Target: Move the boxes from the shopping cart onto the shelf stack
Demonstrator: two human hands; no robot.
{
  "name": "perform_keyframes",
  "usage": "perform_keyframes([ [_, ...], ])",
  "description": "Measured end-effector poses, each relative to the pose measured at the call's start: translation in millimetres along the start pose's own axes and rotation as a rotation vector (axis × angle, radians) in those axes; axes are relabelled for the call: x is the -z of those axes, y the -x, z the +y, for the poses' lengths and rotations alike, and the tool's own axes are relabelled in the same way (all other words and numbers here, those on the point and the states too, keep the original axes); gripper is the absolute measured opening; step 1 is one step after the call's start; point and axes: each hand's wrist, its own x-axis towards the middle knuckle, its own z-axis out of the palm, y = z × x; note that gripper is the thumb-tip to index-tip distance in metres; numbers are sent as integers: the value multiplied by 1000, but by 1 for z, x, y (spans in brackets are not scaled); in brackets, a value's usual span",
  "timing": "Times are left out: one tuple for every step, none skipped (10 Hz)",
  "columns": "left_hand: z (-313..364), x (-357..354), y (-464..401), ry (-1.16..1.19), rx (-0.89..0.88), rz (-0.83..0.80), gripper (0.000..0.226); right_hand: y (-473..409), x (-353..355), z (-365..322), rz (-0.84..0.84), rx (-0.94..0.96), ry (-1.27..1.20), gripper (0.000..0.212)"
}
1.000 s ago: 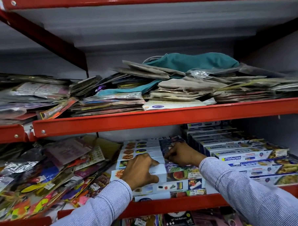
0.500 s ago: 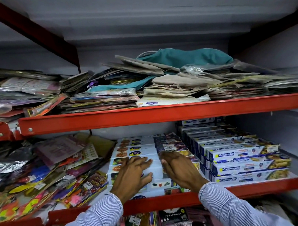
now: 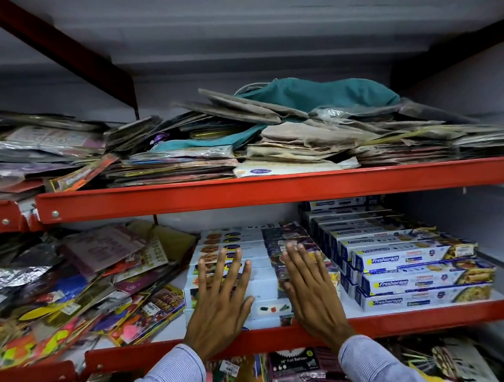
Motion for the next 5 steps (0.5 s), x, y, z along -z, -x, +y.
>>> perform_keyframes([
  [-3,-12,9,-62,29,-38,70,12,-14,3,9,-61,24,63],
  [-9,-21,10,-93,58,-77,71,13,-22,5,5,-74,45,62],
  [-10,-26,11,-107,51,-37,71,13,-27,6,4,-73,60,61],
  [-11,-21,9,-115,49,-45,71,11,-23,5,10,-74,44,60],
  [-5,-22,12,-85,68,-34,73,13,-21,0,24,-83,10,62],
])
